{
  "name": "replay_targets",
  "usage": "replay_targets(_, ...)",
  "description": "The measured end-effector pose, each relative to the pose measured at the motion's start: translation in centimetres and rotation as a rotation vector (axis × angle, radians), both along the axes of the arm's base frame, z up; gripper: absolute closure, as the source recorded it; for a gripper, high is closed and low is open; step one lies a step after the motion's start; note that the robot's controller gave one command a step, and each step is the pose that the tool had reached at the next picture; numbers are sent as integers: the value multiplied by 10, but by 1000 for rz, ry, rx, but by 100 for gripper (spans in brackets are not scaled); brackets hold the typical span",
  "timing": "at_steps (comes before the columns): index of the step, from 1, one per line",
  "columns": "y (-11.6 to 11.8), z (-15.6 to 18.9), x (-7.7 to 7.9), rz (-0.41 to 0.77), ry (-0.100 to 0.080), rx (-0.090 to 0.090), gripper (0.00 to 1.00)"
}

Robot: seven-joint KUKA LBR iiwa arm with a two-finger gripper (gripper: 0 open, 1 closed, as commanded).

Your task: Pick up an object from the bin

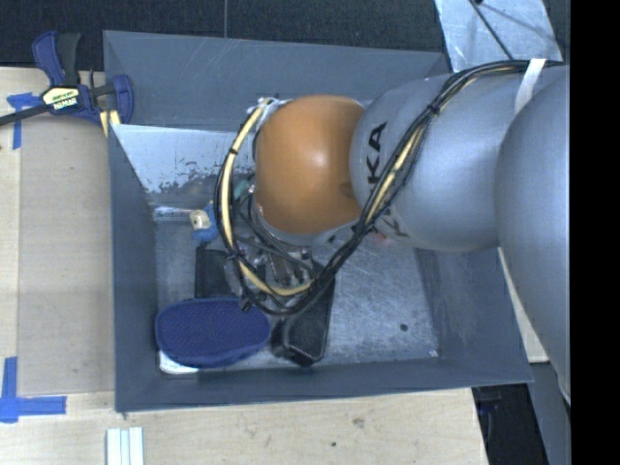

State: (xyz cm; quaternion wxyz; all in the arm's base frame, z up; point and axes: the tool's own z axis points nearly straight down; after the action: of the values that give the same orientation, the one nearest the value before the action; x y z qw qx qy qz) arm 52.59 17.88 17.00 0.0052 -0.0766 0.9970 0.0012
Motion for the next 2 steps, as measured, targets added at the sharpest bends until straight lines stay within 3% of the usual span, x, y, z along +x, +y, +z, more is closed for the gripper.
replay_targets(1,1,-29,-25,-285,12,-2,100)
replay_targets(2,1,-28,-25,-286,10,-1,0)
